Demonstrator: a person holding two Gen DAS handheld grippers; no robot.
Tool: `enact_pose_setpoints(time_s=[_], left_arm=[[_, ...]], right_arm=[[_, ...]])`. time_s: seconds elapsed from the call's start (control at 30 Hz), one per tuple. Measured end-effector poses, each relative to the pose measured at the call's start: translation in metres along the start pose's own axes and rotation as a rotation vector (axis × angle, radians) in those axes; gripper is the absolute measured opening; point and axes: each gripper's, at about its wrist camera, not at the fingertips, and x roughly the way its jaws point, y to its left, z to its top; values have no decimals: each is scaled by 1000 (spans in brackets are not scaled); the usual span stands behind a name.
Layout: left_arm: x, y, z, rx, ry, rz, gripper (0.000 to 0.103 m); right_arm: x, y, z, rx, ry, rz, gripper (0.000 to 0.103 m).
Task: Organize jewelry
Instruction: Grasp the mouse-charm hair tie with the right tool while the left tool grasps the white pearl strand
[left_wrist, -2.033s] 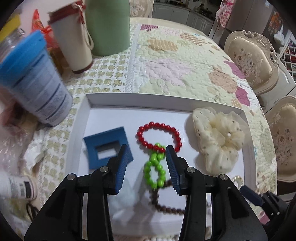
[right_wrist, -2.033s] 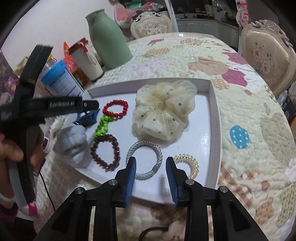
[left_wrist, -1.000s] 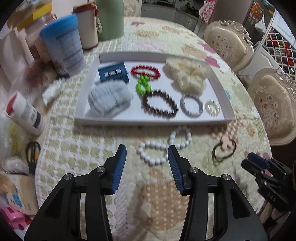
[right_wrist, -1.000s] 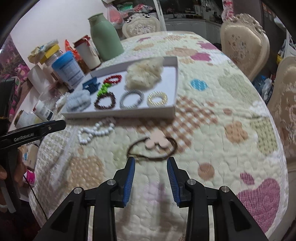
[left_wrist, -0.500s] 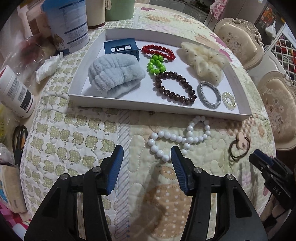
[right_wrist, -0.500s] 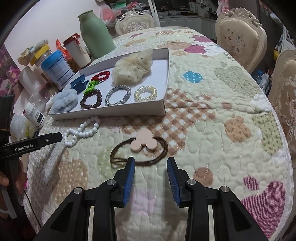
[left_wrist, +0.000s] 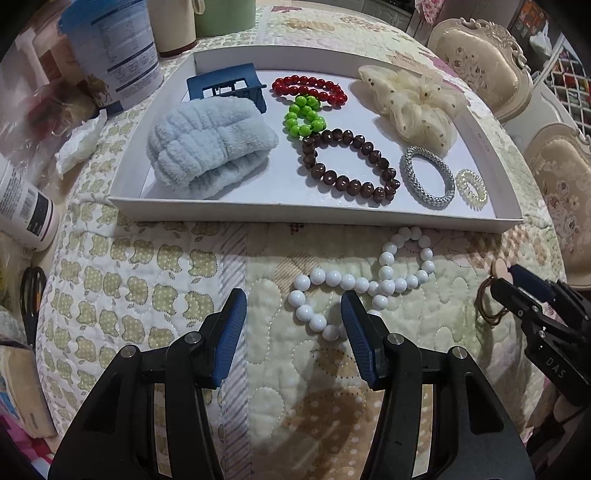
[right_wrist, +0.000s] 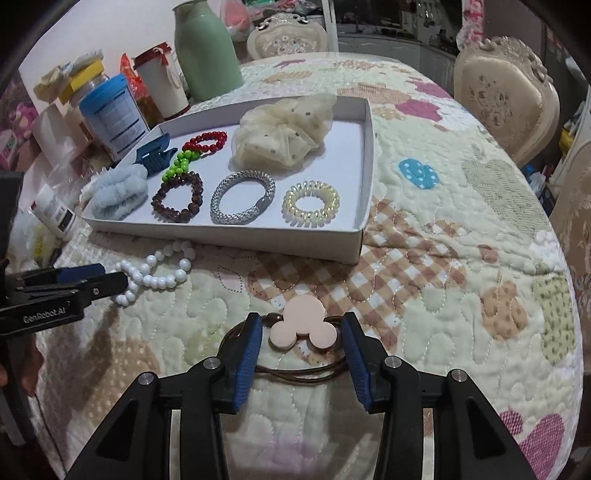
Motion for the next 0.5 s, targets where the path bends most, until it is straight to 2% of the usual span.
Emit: enact_pose_setpoints(time_s=[0.07,0.17,0.3,0.37,0.43,0.5], left_arm=[[2,-3,2,15,-1,10,53],[4,-6,3,31,-10,17,53],[6,-12,3,50,-25,8,51],[5,-15,1,71,-36,20,28],[5,-16,1,83,-41,23,14],[4,-15,0,80,-29,0,11]], right_arm=[[0,1,-1,-15,-8,-8,42],[0,4,-5,-36,-25,-31,37],[-3,2,-7,-36,-21,-9,36],[-5,0,-9,-25,-24,0,36],[-11,-3,-12,1,-37,22,36],[-17,-5,-13,17,-51,34,36]])
